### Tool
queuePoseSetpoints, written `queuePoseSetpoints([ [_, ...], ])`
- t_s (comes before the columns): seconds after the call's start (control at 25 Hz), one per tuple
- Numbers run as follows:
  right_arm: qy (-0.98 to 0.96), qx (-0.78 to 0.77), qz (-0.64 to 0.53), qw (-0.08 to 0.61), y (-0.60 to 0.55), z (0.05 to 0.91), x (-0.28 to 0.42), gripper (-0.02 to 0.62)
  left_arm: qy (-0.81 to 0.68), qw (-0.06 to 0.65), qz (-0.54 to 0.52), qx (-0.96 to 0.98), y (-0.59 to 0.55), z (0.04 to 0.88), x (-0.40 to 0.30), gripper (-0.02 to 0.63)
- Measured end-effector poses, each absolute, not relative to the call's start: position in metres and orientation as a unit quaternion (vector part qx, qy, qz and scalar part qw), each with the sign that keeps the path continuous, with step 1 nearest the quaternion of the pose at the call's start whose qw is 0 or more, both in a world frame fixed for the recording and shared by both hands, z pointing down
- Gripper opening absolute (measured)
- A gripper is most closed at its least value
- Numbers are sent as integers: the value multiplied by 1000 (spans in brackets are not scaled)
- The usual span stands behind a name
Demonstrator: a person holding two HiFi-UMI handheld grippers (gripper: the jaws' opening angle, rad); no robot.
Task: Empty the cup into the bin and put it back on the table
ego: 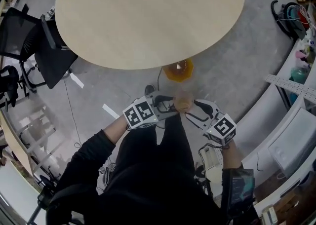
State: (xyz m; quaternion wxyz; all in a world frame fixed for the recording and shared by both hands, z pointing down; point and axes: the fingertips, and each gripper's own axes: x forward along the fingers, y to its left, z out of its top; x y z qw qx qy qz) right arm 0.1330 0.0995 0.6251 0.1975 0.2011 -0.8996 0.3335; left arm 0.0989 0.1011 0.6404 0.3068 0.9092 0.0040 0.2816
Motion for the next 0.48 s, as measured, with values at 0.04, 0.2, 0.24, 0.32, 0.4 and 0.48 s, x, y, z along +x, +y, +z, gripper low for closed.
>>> queuePoseSetpoints([
  [0.04, -895, 204, 352, 185, 100, 635, 132, 221, 7, 320, 279, 905, 101, 649, 97, 221],
  [0.2, -873, 207, 418, 145, 109, 668, 130, 221, 8, 361, 275, 891, 108, 675, 93, 221],
  [0.24, -869, 206, 427, 141, 110, 675, 130, 221, 7, 367, 275, 889, 110, 681, 93, 221],
  [0.32, -863, 210, 441, 129, 109, 684, 129, 221, 4, 382, 272, 883, 109, 691, 92, 221],
  [0.4, -856, 218, 456, 112, 106, 689, 129, 221, -1, 408, 260, 875, 106, 697, 90, 221],
  [0.48, -848, 227, 469, 96, 102, 694, 129, 221, -9, 434, 247, 866, 103, 701, 89, 221],
])
